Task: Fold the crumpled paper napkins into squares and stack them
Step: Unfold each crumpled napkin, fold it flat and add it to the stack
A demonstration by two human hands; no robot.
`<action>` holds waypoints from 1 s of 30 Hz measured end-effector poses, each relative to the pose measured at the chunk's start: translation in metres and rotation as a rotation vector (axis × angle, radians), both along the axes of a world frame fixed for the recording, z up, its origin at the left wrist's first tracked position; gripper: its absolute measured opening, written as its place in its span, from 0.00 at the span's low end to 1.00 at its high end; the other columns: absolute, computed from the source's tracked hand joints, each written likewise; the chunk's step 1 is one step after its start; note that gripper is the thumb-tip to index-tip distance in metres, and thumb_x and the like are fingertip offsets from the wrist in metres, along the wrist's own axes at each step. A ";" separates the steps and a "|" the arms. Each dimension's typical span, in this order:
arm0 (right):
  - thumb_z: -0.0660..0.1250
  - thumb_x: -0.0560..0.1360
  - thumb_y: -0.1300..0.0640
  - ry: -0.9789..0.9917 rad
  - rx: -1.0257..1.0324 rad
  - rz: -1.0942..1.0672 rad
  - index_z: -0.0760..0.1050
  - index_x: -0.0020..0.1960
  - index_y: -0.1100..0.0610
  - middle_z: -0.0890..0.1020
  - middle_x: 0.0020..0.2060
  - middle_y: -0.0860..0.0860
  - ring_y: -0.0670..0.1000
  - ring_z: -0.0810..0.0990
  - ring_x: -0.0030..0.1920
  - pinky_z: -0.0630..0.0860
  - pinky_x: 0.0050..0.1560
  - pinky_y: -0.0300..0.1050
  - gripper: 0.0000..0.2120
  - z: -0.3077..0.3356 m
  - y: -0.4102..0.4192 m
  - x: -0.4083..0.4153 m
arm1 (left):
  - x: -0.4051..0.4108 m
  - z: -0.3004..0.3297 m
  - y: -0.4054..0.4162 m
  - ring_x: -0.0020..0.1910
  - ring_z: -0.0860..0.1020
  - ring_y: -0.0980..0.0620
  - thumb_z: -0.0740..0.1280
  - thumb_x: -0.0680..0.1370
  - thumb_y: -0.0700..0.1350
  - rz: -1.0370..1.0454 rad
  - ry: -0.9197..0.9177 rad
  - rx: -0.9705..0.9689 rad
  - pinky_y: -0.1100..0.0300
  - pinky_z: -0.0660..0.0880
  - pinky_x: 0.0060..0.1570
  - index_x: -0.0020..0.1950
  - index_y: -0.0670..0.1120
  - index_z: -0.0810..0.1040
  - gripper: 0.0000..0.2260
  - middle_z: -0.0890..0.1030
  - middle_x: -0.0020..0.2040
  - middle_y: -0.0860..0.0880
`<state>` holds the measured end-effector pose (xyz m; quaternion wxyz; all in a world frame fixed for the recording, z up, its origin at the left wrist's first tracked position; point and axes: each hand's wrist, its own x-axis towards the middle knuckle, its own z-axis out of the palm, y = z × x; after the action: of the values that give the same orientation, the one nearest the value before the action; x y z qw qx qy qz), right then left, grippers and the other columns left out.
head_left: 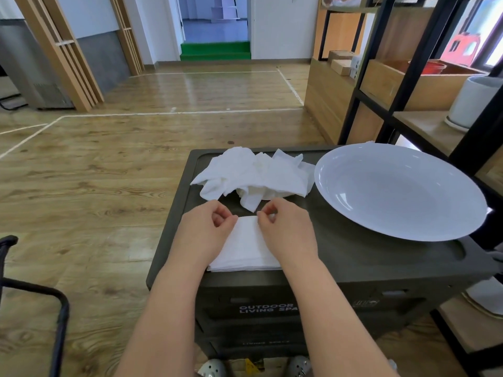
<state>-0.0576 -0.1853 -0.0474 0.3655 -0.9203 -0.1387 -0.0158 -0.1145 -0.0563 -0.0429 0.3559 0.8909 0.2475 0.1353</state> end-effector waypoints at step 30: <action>0.65 0.78 0.56 -0.485 0.176 -0.243 0.82 0.53 0.56 0.84 0.43 0.50 0.50 0.76 0.46 0.71 0.43 0.36 0.09 0.022 -0.018 0.029 | -0.007 0.009 -0.007 0.33 0.73 0.58 0.67 0.76 0.49 0.033 -0.115 0.080 0.66 0.65 0.31 0.42 0.51 0.77 0.04 0.76 0.33 0.56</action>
<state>-0.0288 -0.2035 -0.0257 0.3957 -0.8641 -0.1091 -0.2913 -0.1216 -0.0638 -0.0338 0.3313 0.8910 0.2358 0.2019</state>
